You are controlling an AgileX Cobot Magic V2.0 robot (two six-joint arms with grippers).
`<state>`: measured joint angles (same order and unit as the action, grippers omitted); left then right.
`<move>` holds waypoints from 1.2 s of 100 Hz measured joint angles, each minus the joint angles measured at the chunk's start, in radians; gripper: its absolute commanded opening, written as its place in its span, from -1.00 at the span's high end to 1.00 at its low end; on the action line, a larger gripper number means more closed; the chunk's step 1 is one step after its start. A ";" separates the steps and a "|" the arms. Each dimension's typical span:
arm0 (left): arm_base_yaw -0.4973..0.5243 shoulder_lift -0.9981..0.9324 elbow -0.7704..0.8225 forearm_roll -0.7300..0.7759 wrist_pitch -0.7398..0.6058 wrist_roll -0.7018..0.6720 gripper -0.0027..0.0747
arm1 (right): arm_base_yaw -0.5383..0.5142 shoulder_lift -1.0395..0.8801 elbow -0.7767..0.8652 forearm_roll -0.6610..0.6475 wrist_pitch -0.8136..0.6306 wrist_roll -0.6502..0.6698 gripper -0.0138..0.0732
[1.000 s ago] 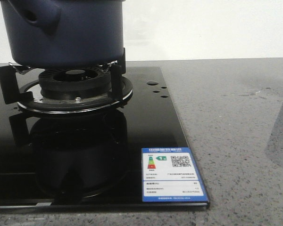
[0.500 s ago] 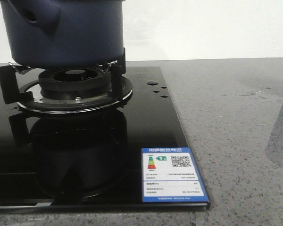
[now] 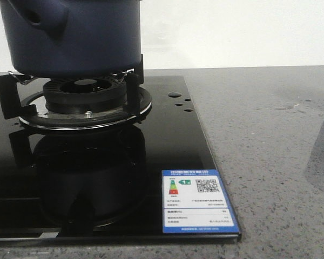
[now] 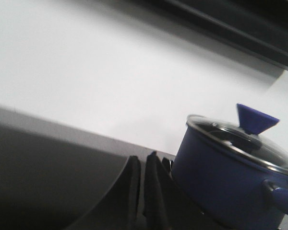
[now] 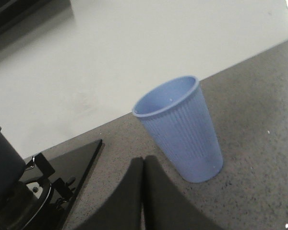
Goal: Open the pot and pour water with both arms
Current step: 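Grasp the blue lid knob with the left gripper and lift the lid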
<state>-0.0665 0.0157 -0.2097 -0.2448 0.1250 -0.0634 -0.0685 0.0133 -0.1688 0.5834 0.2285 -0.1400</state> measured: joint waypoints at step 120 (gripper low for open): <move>-0.486 0.677 -0.365 0.132 -0.131 0.052 -0.50 | 0.173 0.430 -0.340 -0.081 0.177 -0.312 -0.48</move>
<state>-0.5522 0.6923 -0.5750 -0.1127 -0.0057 -0.0115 0.1048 0.4431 -0.5090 0.5028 0.4052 -0.4522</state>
